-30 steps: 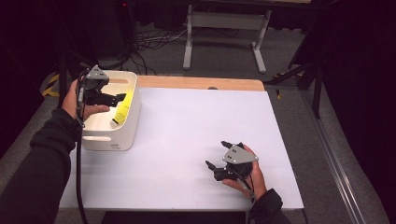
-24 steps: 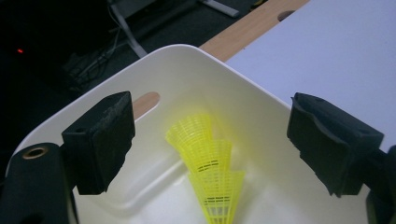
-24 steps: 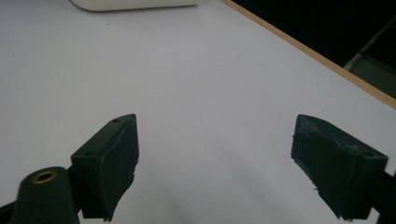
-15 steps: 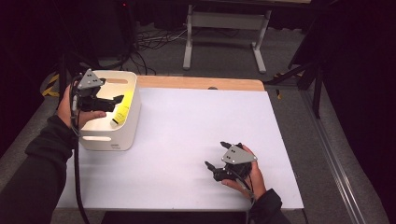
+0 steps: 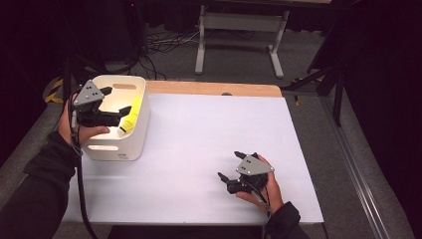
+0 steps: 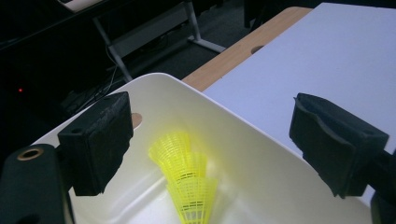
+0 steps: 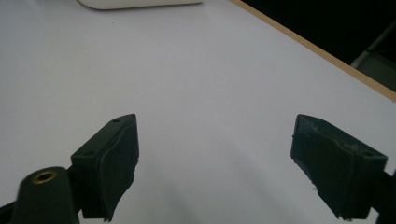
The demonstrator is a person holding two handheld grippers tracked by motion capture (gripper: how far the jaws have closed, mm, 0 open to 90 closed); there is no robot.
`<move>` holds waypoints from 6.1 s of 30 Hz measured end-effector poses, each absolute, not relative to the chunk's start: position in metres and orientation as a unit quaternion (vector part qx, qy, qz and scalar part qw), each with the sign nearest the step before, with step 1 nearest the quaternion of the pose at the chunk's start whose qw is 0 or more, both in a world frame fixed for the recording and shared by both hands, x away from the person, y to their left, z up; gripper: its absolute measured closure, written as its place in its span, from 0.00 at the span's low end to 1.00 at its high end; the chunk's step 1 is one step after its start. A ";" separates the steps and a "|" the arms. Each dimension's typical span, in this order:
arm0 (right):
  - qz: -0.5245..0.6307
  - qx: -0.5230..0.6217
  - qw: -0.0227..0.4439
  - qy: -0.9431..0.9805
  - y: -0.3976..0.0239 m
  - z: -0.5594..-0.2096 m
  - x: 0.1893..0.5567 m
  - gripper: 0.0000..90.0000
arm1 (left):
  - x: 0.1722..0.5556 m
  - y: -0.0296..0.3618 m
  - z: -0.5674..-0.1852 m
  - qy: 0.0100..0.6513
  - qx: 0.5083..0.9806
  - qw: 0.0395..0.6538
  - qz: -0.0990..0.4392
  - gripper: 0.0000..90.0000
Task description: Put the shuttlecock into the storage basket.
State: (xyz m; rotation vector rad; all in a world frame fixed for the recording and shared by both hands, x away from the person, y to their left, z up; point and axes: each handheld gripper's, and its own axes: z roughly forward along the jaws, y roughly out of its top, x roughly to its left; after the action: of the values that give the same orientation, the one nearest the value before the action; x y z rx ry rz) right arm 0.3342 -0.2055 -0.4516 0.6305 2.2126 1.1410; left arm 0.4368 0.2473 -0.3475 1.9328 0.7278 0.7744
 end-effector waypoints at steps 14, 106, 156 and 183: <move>0.430 0.234 0.284 0.825 -0.206 -0.450 0.333 0.18 | 0.416 0.243 -0.344 0.274 0.761 0.496 0.317 0.17; 0.431 0.218 0.302 0.822 -0.203 -0.446 0.324 0.18 | 0.327 0.188 -0.418 0.152 0.765 0.542 0.312 0.10; 0.431 0.236 0.326 0.808 -0.211 -0.456 0.312 0.18 | 0.315 0.224 -0.488 0.228 0.801 0.479 0.277 0.07; 0.443 0.249 0.319 0.800 -0.217 -0.458 0.314 0.17 | 0.311 0.222 -0.490 0.220 0.808 0.472 0.275 0.05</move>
State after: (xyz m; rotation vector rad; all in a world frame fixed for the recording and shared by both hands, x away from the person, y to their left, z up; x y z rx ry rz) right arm 0.3139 -0.2168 -0.4576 0.6545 2.1030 1.1640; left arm 0.3115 0.2217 -0.4899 1.9780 0.5389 0.6741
